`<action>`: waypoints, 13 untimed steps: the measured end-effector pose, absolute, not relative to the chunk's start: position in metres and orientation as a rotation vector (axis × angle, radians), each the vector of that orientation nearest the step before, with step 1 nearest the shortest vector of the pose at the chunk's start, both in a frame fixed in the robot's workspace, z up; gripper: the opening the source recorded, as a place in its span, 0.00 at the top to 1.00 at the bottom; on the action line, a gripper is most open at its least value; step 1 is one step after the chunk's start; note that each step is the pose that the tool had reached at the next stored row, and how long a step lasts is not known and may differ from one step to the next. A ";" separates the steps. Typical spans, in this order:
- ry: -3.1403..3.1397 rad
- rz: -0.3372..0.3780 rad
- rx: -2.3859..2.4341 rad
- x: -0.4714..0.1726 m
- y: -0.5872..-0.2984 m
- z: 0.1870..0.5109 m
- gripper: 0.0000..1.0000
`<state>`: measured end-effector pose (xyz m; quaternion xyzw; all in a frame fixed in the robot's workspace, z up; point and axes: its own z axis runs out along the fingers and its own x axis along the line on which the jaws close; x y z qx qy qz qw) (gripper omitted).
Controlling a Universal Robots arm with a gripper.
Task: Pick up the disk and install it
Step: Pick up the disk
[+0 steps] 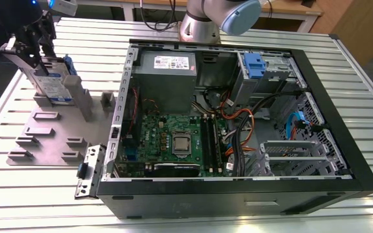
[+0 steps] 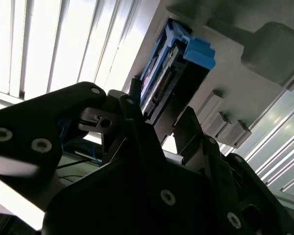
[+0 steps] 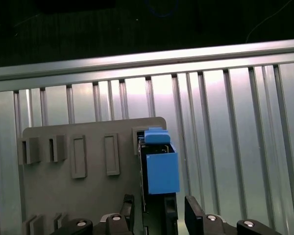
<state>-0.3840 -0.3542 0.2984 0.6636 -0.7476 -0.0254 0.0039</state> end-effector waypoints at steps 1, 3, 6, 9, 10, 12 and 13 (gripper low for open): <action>-2.343 -0.079 2.080 -0.384 -0.354 0.298 0.47; -2.343 -0.080 2.080 -0.384 -0.354 0.298 0.47; -2.343 -0.080 2.080 -0.384 -0.354 0.298 0.49; -2.343 -0.080 2.080 -0.384 -0.354 0.298 0.61; -2.343 -0.080 2.080 -0.384 -0.354 0.298 0.65; -2.343 -0.080 2.080 -0.384 -0.354 0.298 0.65; -2.343 -0.080 2.080 -0.384 -0.354 0.298 0.65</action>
